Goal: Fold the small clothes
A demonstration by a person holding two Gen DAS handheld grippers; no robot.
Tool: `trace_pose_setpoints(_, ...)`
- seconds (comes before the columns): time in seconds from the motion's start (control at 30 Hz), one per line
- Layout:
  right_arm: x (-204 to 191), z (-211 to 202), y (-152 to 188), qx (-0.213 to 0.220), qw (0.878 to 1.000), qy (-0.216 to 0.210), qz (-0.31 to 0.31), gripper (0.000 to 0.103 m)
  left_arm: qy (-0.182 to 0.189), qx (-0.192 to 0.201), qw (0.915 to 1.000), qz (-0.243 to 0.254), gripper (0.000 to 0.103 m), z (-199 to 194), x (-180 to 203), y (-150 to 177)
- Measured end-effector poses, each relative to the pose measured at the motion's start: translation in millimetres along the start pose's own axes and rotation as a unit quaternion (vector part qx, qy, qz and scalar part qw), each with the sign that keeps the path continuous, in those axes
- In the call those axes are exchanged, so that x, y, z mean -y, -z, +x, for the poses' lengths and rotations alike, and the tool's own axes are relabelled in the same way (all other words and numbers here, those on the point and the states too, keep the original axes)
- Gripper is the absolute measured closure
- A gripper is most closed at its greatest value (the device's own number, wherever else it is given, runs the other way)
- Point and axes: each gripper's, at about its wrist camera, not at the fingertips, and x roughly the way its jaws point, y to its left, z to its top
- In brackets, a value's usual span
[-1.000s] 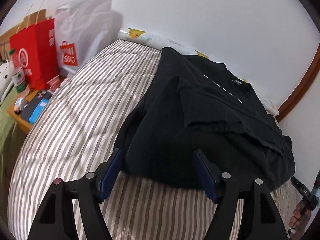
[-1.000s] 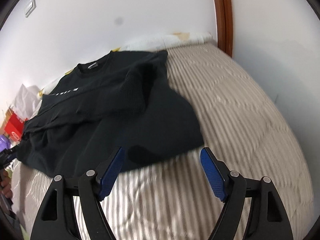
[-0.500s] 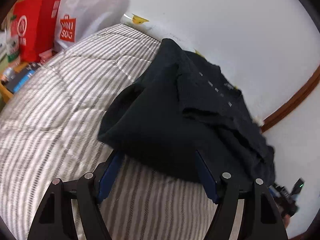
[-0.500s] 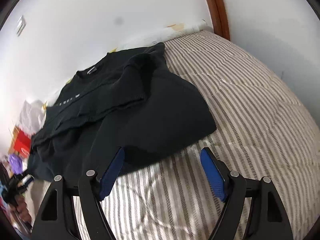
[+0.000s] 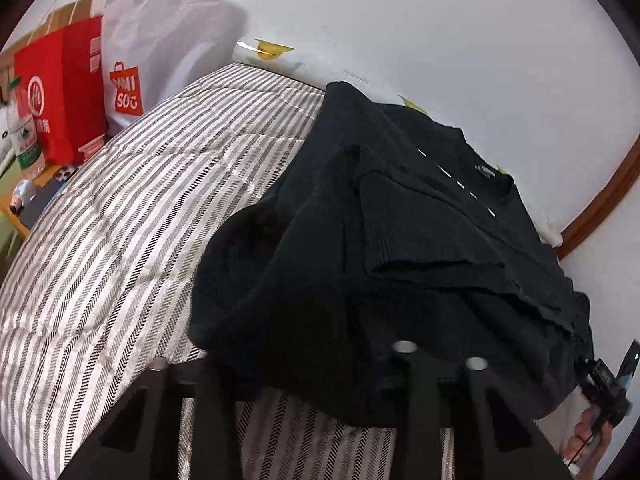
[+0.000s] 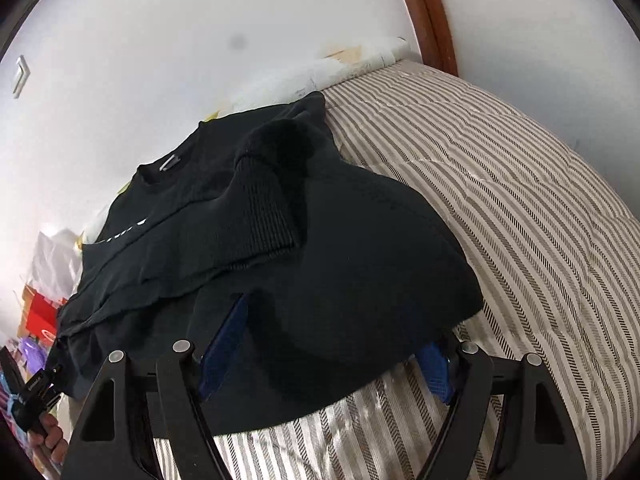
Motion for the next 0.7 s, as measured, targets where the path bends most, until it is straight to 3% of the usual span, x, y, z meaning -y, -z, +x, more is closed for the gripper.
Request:
trace_pose_setpoints(0.03,-1,1,-1,0.003,1.0,0.011,-0.005,0.054,0.005,-0.003,1.0,-0.001,0.087,0,-1,0)
trace_pose_setpoints(0.07,-2,3,-2,0.004,1.0,0.027,-0.014,0.077,0.006,0.0,1.0,-0.003,0.092,-3,-1,0)
trace_pose_setpoints(0.1,-1,3,-2,0.004,0.999,0.023,-0.022,0.083,0.006,0.004,1.0,-0.001,0.093,-5,-2,1)
trace_pose_setpoints(0.33,15,-25,6,0.014,1.0,-0.025,0.009,0.089,0.012,0.013,0.9998,0.006,0.095,-38,-3,14)
trace_pose_setpoints(0.7,7,-88,57,0.013,0.999,-0.019,-0.03,0.089,0.014,0.001,0.9998,0.015,0.095,-96,-26,75)
